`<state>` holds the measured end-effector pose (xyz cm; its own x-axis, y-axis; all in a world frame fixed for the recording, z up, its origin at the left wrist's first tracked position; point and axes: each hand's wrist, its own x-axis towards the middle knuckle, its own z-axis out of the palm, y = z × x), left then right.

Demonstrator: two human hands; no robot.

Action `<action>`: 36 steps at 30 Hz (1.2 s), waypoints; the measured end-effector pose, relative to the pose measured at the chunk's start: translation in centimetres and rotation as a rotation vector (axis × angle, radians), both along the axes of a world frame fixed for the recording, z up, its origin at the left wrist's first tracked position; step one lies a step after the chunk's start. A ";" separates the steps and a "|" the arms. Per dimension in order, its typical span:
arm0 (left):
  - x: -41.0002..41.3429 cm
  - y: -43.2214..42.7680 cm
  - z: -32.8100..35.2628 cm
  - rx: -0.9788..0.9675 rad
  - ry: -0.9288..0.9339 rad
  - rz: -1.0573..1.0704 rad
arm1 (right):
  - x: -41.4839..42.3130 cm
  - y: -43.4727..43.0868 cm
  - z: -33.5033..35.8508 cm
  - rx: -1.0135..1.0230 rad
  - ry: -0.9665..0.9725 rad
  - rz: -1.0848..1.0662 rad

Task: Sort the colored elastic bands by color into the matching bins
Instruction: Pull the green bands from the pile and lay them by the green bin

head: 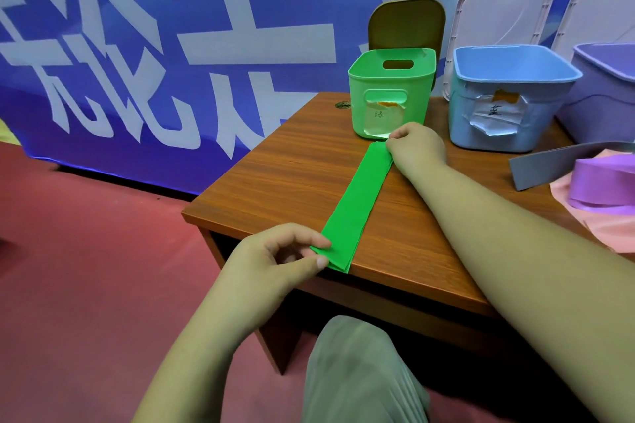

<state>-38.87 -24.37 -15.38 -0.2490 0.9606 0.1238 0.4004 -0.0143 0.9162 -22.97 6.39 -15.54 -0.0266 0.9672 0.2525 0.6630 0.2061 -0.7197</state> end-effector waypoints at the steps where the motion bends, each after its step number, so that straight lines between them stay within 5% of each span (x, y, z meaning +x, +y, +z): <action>1: 0.0 0.0 0.0 0.014 0.029 0.011 | 0.0 -0.1 0.0 0.008 -0.004 0.002; 9: 0.5 -0.4 -0.2 0.045 0.265 0.049 | 0.0 -0.5 -0.3 0.062 -0.142 -0.017; 19: 0.8 -0.2 -0.5 0.057 0.256 0.083 | -0.1 -0.9 -0.1 0.062 -0.225 0.010; 36: 0.7 -0.3 0.7 0.050 0.248 0.094 | 1.1 -2.4 1.0 -0.009 -0.085 0.080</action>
